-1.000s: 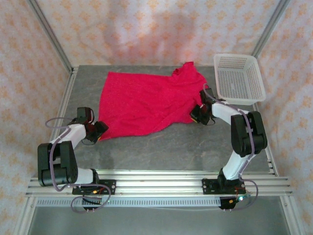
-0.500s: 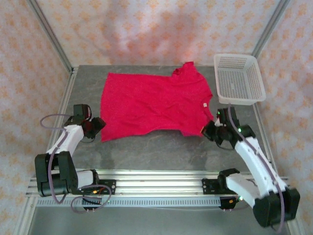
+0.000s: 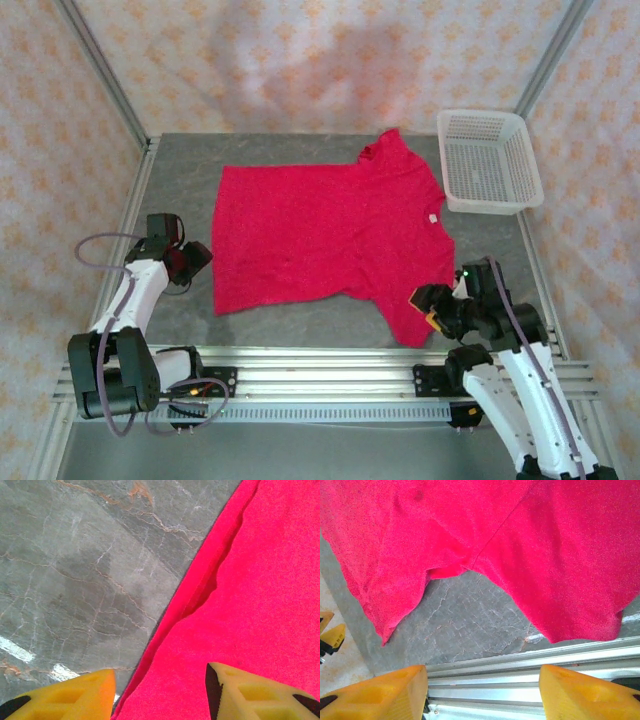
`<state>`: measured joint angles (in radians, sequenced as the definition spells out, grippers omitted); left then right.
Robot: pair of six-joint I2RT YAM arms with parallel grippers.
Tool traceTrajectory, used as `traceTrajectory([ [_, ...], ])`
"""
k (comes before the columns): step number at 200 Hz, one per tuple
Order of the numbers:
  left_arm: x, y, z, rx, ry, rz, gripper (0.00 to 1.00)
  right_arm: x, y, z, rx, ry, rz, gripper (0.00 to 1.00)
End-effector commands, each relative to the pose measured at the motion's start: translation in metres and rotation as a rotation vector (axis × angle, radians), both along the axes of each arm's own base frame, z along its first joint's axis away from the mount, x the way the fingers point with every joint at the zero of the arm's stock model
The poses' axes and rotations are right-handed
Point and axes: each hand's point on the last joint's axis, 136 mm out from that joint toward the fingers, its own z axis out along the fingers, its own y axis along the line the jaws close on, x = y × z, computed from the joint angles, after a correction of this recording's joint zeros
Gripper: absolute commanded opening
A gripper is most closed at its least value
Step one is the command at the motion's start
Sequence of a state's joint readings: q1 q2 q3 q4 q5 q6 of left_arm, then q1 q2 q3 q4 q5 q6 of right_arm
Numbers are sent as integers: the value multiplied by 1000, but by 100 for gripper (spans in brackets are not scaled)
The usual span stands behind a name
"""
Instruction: Fold the inside-out t-shirt
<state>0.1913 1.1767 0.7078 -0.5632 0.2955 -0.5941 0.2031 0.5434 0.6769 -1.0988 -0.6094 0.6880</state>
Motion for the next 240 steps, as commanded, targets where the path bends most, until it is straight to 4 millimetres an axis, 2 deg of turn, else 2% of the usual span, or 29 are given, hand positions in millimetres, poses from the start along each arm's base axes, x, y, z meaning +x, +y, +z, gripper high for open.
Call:
traceTrajectory([
  [1,10,-4,29,63,-53,-27,52,21,0,4,1,0,-53,62],
  [20,23,-26,39,49,-95,-78,53,56,1,-2,-31,-31,-70,62],
  [35,35,-51,39,2,-124,-132,54,91,1,-9,-71,-55,-88,62],
  [60,53,-83,22,-69,-106,-201,56,143,-9,-31,-182,-46,-110,63],
  [83,69,-93,0,-98,-60,-218,55,180,-14,-61,-204,35,-113,63],
  [106,85,-80,-16,-38,-15,-200,55,208,-14,-86,-215,83,-120,63],
  [133,111,-47,-37,-21,70,-140,55,236,-19,-108,-259,121,-125,63],
  [157,129,-12,-58,-42,128,-70,55,248,-19,-126,-272,154,-123,63],
  [170,140,-1,-57,-28,131,-58,55,253,-17,-131,-271,155,-121,64],
  [173,141,0,-66,-27,154,-58,55,255,-16,-132,-270,155,-120,64],
  [182,148,5,-68,-16,159,-53,55,259,-13,-133,-258,159,-118,63],
  [196,159,9,-69,-6,162,-47,56,269,0,-128,-217,151,-94,63],
  [213,171,15,-63,18,148,-38,56,275,15,-106,-210,116,-41,64],
  [228,177,21,-49,52,131,-38,56,278,11,-82,-241,82,-25,65],
  [240,178,27,-33,94,105,-30,55,280,-1,-66,-286,47,-36,66],
])
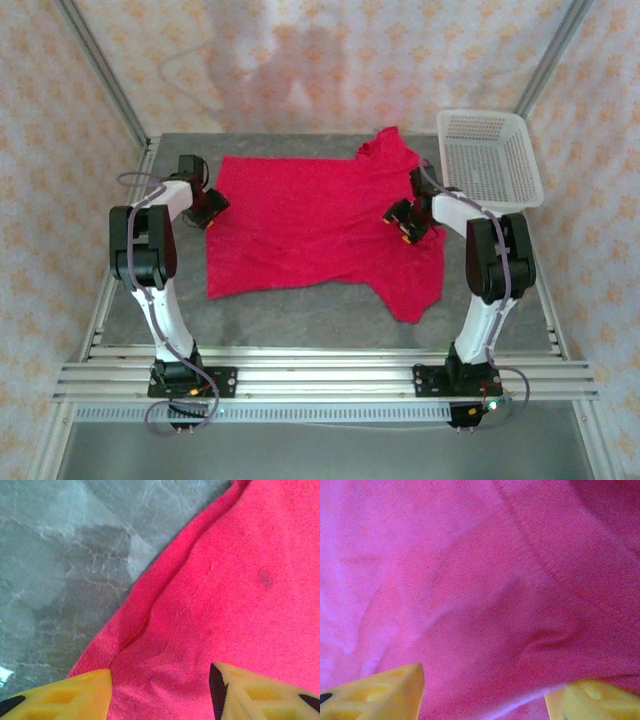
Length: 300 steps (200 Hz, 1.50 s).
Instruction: Fold the inside-out t-shirt
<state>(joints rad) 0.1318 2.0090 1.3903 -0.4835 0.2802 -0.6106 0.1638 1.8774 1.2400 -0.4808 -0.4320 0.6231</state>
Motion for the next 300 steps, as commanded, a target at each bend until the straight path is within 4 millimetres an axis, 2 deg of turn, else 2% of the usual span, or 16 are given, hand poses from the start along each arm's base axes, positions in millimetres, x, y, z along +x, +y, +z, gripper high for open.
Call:
traceTrajectory([
  [1,-9,16,17,102,29,5,55,0,-14,34,-83,-46,31,66],
  [12,-12,18,34,136,-1,10,55,2,-26,44,-116,-66,20,66],
  [14,-12,18,45,145,-23,9,55,2,-27,45,-120,-69,19,66],
  [24,-17,12,68,186,-66,-6,55,-1,-36,46,-136,-55,12,66],
  [32,-23,2,82,212,-91,-30,55,-5,-39,45,-149,-44,17,66],
  [48,-35,-33,101,210,-143,-114,56,-18,-46,37,-181,-11,28,66],
  [71,-57,-90,96,80,-182,-213,56,-48,-56,29,-231,38,34,66],
  [95,-86,-122,72,-14,-181,-243,57,-89,-69,34,-273,37,24,66],
  [129,-102,-116,39,-3,-110,-234,57,-145,-75,26,-267,79,20,66],
  [168,-100,-111,39,9,-94,-247,57,-199,-85,16,-288,145,-12,66],
  [197,-100,-108,39,5,-93,-242,57,-216,-73,5,-196,132,-53,66],
  [223,-102,-104,28,-12,-67,-225,57,-221,-64,-11,-162,151,-71,65],
  [242,-102,-92,17,-38,-54,-177,57,-210,-63,-17,-164,113,-101,55],
  [268,-102,-73,8,-55,-34,-128,56,-196,-67,-14,-187,67,-120,20],
  [285,-99,-68,10,-39,-26,-130,56,-199,-65,-5,-189,77,-100,1],
  [300,-99,-67,11,-31,-19,-137,55,-209,-58,7,-159,100,-76,0],
])
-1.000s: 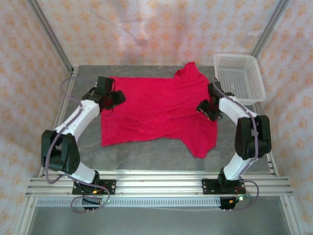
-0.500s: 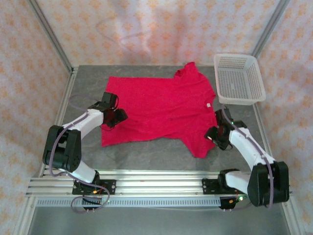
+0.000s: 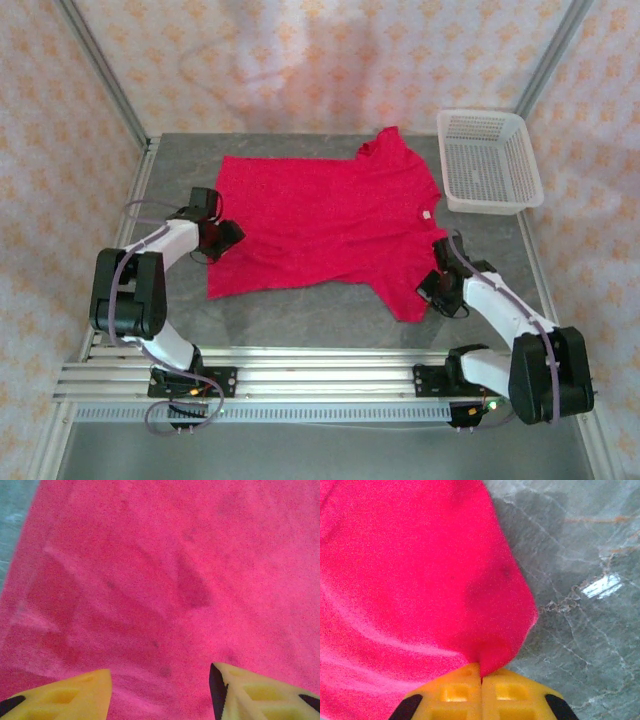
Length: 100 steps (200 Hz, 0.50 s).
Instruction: Fold the inside-out t-shirt
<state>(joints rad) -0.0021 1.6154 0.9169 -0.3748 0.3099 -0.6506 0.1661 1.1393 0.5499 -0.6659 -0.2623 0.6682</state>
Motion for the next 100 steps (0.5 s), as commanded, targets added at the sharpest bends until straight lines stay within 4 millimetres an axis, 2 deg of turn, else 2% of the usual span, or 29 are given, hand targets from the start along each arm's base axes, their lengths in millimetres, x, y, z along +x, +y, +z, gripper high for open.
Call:
traceTrajectory([
  [1,2,0,2,11,6,-28,55,-1,5,23,14,-16,16,0],
  [24,4,0,2,16,7,-27,55,-8,15,53,45,-47,25,0],
  [42,3,-1,-3,11,22,-29,55,6,18,71,64,-115,12,0],
  [66,3,-5,-7,-8,27,-34,54,52,29,82,67,-155,35,0],
  [72,3,-5,-7,-8,29,-36,54,66,35,82,77,-151,45,4],
  [84,1,-5,-7,-5,30,-38,54,98,47,84,104,-165,72,7],
  [91,1,-5,-7,-4,32,-38,54,117,55,84,117,-170,90,14],
  [100,1,-5,-6,-3,31,-38,54,137,60,87,113,-173,115,33],
])
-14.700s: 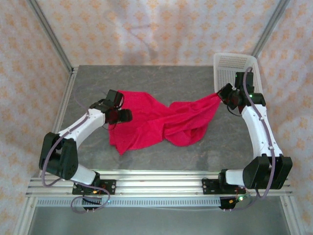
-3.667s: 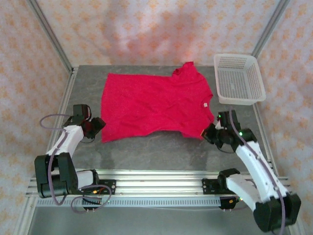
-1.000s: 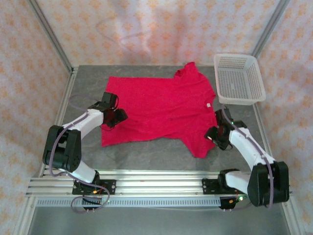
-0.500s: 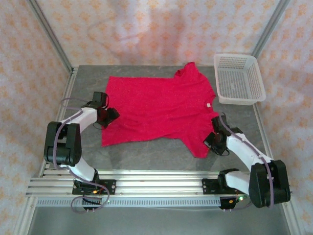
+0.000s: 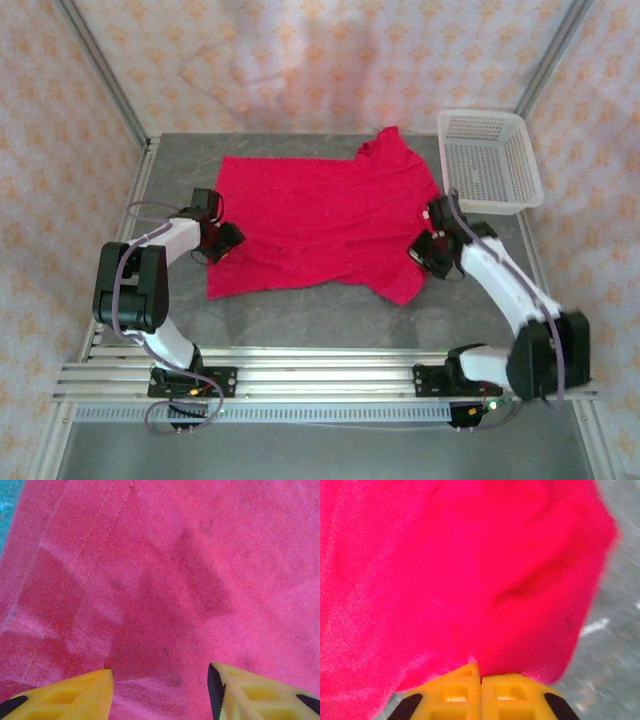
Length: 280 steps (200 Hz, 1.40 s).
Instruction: Fold the inside-out t-shirt
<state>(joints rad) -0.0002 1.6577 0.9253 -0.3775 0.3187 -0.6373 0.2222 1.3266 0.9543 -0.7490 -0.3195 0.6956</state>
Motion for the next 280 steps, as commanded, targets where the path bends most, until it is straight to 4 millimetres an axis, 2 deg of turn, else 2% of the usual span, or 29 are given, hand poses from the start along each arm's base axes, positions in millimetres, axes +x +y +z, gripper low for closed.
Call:
traceTrajectory([
  [1,2,-4,5,-1,-4,-25,54,56,20,7,21,-56,70,35],
  [8,2,-5,5,-3,-4,-25,54,66,20,7,-2,-40,85,44],
  [15,2,-5,6,-5,-4,-25,54,72,18,8,-30,-24,96,49],
  [25,2,-5,7,-6,-7,-26,54,73,14,11,-59,-16,106,50],
  [42,2,-5,9,-1,-12,-25,54,60,8,17,-78,-29,108,51],
  [58,3,-5,8,-3,-13,-25,54,40,-4,18,-114,-42,92,47],
  [74,4,-8,6,-9,-9,-30,54,22,-13,11,-134,-49,72,41],
  [87,5,-10,5,-10,-5,-36,54,11,-14,3,-124,-42,68,35],
  [104,6,-13,5,-10,-3,-44,54,5,-11,-11,-99,-18,67,35],
  [131,4,-12,1,-2,6,-45,54,14,-9,-28,-110,19,80,46],
  [154,3,-12,-4,-4,18,-45,54,34,-7,-37,-129,30,92,49],
  [171,7,-10,-9,-7,27,-42,54,47,-3,-41,-122,17,96,42],
  [185,12,-8,-14,-17,39,-36,54,48,-4,-41,-132,33,103,14],
  [193,15,-6,-16,-22,48,-30,53,40,-6,-37,-140,57,113,0],
  [211,19,4,-18,-18,58,-8,53,5,-12,-16,-147,67,128,0],
  [236,25,17,-19,5,75,23,53,-70,-18,12,-87,45,112,0],
  [252,25,21,-25,3,101,35,53,-116,-17,15,-11,43,76,0],
  [263,24,24,-28,3,111,44,52,-137,-13,13,61,38,40,0],
  [270,23,24,-29,3,111,47,51,-144,-8,11,116,30,24,10],
  [280,22,24,-29,2,108,51,51,-149,2,10,199,23,7,31],
])
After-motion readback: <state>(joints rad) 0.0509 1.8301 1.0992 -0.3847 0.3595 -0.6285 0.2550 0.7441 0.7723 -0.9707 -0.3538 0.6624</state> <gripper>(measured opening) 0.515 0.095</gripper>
